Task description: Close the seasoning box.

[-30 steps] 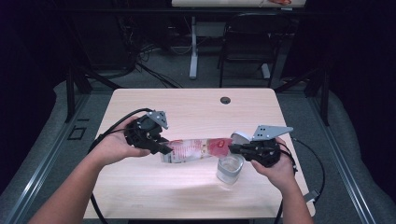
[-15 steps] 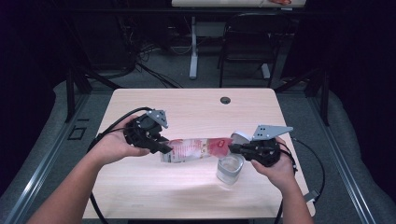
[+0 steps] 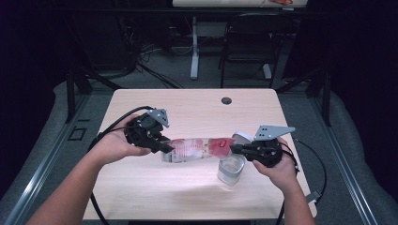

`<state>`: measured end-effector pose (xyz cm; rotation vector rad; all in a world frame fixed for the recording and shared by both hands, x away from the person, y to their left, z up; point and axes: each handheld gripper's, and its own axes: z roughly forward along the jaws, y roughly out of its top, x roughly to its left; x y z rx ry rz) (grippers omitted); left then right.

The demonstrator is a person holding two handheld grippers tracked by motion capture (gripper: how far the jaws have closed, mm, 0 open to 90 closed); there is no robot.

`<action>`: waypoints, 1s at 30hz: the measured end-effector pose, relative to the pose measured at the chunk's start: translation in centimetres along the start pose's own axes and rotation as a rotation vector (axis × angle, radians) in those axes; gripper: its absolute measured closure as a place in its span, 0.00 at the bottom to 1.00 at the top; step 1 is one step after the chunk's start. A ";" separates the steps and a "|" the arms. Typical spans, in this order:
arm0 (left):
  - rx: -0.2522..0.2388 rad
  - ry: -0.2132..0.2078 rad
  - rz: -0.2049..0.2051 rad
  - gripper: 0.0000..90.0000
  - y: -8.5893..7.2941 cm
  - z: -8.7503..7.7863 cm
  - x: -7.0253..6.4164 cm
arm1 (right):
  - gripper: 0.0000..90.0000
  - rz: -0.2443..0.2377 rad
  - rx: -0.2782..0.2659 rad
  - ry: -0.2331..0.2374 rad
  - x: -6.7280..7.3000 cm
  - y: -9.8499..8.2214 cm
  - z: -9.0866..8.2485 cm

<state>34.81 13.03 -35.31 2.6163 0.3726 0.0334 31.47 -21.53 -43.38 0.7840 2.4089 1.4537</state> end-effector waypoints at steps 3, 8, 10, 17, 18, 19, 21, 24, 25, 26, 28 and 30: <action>-0.001 0.000 0.003 0.81 0.2 -0.1 0.0 | 1.00 0.003 0.002 -0.004 0.0 -0.1 -0.1; -0.004 -0.010 -0.001 0.81 0.4 -0.2 0.0 | 1.00 0.006 0.000 -0.003 -0.1 -0.1 -0.2; -0.006 -0.010 0.001 0.81 0.5 -0.3 -0.1 | 1.00 0.003 0.006 -0.003 -0.1 -0.1 -0.3; -0.011 -0.007 0.003 0.82 0.8 -0.4 -0.3 | 1.00 0.002 0.005 -0.002 -0.2 -0.1 -0.7; -0.012 -0.007 0.003 0.82 0.9 -0.4 -0.4 | 1.00 0.003 0.004 -0.001 -0.3 -0.1 -0.7; -0.016 -0.004 0.006 0.82 1.0 -0.4 -0.4 | 1.00 0.004 0.004 0.000 -0.3 -0.1 -0.7; -0.018 -0.005 0.004 0.82 1.1 -0.5 -0.5 | 1.00 0.004 0.005 -0.003 -0.3 -0.2 -0.8; -0.016 -0.004 0.010 0.82 1.5 -0.5 -0.5 | 1.00 0.007 0.003 -0.005 -0.4 -0.2 -1.0; -0.013 -0.005 0.013 0.82 1.6 -0.5 -0.5 | 1.00 0.010 0.000 -0.003 -0.4 -0.3 -1.1; -0.013 -0.007 0.015 0.82 1.7 -0.5 -0.5 | 1.00 0.009 0.003 -0.005 -0.4 -0.3 -1.1; -0.013 -0.005 0.020 0.82 1.9 -0.5 -0.4 | 1.00 0.010 0.008 -0.005 -0.4 -0.4 -1.2; -0.016 -0.006 0.023 0.82 2.1 -0.5 -0.5 | 1.00 0.012 0.013 -0.008 -0.4 -0.5 -1.3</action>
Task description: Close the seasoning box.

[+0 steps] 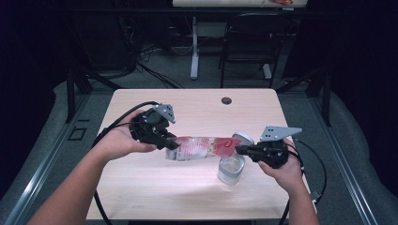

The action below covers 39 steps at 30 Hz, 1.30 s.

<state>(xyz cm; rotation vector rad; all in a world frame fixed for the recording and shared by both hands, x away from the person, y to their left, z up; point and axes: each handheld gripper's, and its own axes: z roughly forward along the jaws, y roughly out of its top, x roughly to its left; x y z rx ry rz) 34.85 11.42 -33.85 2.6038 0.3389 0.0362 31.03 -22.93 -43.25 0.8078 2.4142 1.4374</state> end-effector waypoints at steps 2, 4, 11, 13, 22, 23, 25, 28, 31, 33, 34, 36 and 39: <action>0.003 -0.005 0.006 0.82 0.2 0.1 0.0 | 1.00 0.004 0.002 -0.002 0.0 -0.2 -0.1; 0.000 -0.008 0.006 0.82 0.3 0.2 0.0 | 1.00 0.010 -0.002 -0.007 0.0 -0.3 -0.1; 0.000 -0.009 0.015 0.82 0.8 0.4 0.0 | 1.00 0.026 0.019 -0.011 -0.3 -0.8 -0.1; -0.011 -0.008 0.011 0.82 0.8 0.3 0.0 | 1.00 0.030 0.018 -0.006 -0.4 -0.9 0.0; -0.021 -0.005 0.009 0.82 0.8 0.3 0.2 | 1.00 0.037 0.019 -0.004 -0.5 -1.1 0.2; -0.020 -0.006 0.007 0.82 0.8 0.3 0.2 | 1.00 0.036 0.017 -0.007 -0.5 -1.1 0.2; -0.019 -0.006 0.007 0.82 0.8 0.3 0.3 | 1.00 0.040 0.011 -0.005 -0.5 -1.1 0.2; -0.019 -0.005 0.007 0.82 0.9 0.3 0.3 | 1.00 0.037 0.015 -0.008 -0.6 -1.1 0.2; -0.024 -0.004 0.004 0.82 0.9 0.4 0.4 | 0.99 0.039 0.012 -0.010 -0.6 -1.1 0.2; -0.023 -0.004 0.003 0.82 0.9 0.4 0.5 | 0.98 0.039 0.011 -0.011 -0.6 -1.1 0.3; -0.024 -0.003 0.003 0.82 0.9 0.4 0.5 | 0.98 0.041 0.009 -0.013 -0.6 -1.1 0.3; -0.024 -0.003 0.002 0.82 0.9 0.4 0.5 | 0.97 0.039 0.009 -0.018 -0.7 -1.1 0.3; -0.026 -0.001 0.000 0.82 0.9 0.4 0.5 | 0.95 0.033 0.003 -0.024 -0.6 -1.1 0.4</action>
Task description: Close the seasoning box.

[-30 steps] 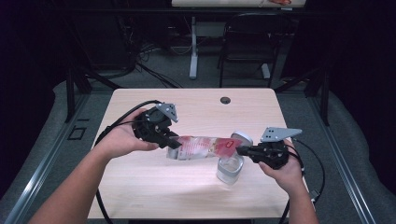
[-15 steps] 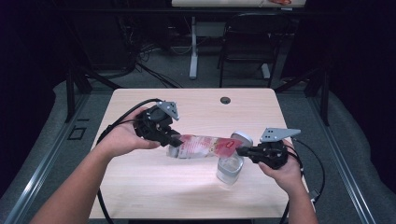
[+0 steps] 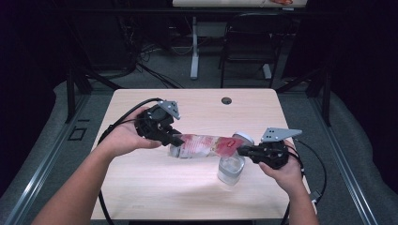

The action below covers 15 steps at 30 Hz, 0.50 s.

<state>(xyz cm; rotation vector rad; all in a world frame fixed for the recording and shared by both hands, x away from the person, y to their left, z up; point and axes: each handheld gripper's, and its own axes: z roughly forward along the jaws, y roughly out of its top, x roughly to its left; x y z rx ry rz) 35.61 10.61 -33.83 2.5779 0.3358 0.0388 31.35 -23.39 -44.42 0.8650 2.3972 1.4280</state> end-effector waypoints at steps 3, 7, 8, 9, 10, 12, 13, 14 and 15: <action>0.000 -0.002 -0.001 0.82 0.0 0.0 0.0 | 0.95 0.000 -0.003 -0.006 0.0 0.0 0.0; 0.001 -0.004 0.001 0.82 0.0 0.0 0.0 | 0.94 0.001 -0.006 -0.008 0.0 0.0 0.0; 0.003 -0.003 0.004 0.82 0.1 0.0 0.0 | 0.95 0.001 -0.006 -0.006 0.0 0.0 0.0; 0.002 -0.001 0.005 0.83 0.1 0.0 0.0 | 0.97 0.000 -0.006 -0.004 0.0 0.0 0.1; 0.000 -0.001 0.003 0.83 0.1 -0.1 0.0 | 0.99 -0.001 -0.003 -0.003 0.0 0.0 0.0; 0.002 0.001 0.005 0.83 0.2 -0.1 -0.1 | 1.00 0.001 -0.002 0.002 0.0 0.0 0.0; 0.002 0.001 0.005 0.83 0.2 -0.1 -0.1 | 1.00 0.001 -0.002 0.002 0.0 0.0 0.0; 0.003 0.000 0.008 0.83 0.3 -0.1 -0.1 | 1.00 0.003 -0.001 0.007 -0.1 -0.1 0.0; 0.005 -0.002 0.012 0.83 0.4 -0.2 -0.1 | 1.00 0.005 -0.002 0.007 -0.1 -0.1 0.0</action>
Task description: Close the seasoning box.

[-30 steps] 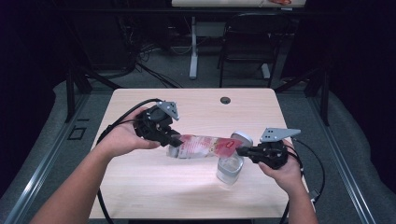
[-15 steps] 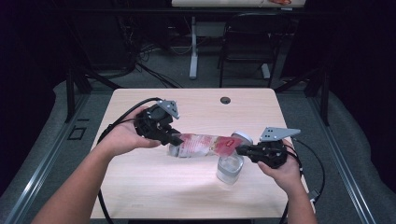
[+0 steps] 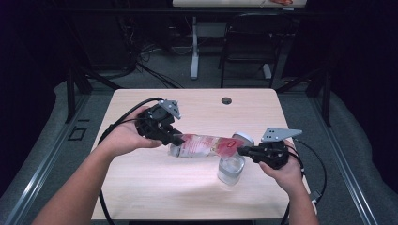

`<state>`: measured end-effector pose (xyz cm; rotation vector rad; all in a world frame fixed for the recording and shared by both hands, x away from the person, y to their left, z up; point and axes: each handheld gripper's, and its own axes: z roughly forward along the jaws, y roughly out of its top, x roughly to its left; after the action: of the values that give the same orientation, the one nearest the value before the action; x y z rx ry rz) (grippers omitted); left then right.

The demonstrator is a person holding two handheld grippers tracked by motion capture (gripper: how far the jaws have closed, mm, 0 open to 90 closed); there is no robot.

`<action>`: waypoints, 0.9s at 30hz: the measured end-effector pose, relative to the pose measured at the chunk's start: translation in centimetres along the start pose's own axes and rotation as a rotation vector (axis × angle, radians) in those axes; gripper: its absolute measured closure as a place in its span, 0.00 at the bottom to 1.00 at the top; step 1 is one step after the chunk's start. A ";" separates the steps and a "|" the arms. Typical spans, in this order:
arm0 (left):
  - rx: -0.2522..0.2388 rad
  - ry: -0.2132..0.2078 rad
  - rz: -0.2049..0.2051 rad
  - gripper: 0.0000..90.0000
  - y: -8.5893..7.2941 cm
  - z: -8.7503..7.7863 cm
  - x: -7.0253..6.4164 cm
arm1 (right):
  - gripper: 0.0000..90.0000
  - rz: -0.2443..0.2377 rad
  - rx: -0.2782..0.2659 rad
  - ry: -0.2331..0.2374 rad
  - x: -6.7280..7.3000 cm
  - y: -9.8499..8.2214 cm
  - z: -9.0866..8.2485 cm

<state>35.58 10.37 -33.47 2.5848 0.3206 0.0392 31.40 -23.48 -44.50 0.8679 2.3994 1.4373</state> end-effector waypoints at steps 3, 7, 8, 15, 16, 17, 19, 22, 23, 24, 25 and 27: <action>-0.005 0.004 -0.002 0.84 0.2 -0.1 -0.2 | 1.00 0.001 0.004 0.002 -0.1 0.0 0.0; -0.001 0.011 0.006 0.85 0.4 -0.2 -0.2 | 1.00 0.004 0.004 0.003 -0.1 -0.1 0.0; -0.001 0.012 0.002 0.85 0.4 -0.2 -0.2 | 1.00 0.005 0.004 0.003 -0.1 -0.1 0.0; 0.005 0.021 0.002 0.89 0.7 -0.2 -0.3 | 1.00 0.006 0.005 0.003 -0.2 -0.2 0.0; 0.005 0.024 0.004 0.90 0.7 -0.2 -0.3 | 1.00 0.007 0.005 0.004 -0.2 -0.2 0.0; 0.007 0.024 0.005 0.90 0.8 -0.2 -0.3 | 1.00 0.007 0.005 0.003 -0.2 -0.2 0.0; 0.012 0.026 0.013 0.90 0.9 -0.3 -0.3 | 1.00 0.009 0.004 0.004 -0.3 -0.2 0.0; 0.015 0.025 0.009 0.91 1.0 -0.3 -0.4 | 1.00 0.009 0.005 0.004 -0.3 -0.2 0.0; 0.015 0.026 0.008 0.91 1.0 -0.3 -0.4 | 1.00 0.009 0.005 0.003 -0.3 -0.2 0.0; 0.016 0.025 0.007 0.91 1.1 -0.3 -0.4 | 1.00 0.010 0.005 0.004 -0.3 -0.2 0.0; 0.017 0.024 0.006 0.91 1.1 -0.3 -0.5 | 1.00 0.010 0.006 0.003 -0.3 -0.2 0.0; 0.020 0.025 0.013 0.91 1.2 -0.4 -0.5 | 1.00 0.011 0.006 0.004 -0.3 -0.2 0.0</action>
<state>35.34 9.43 -32.48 2.6080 0.3153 0.0730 31.58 -23.73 -44.70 0.8817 2.4068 1.4384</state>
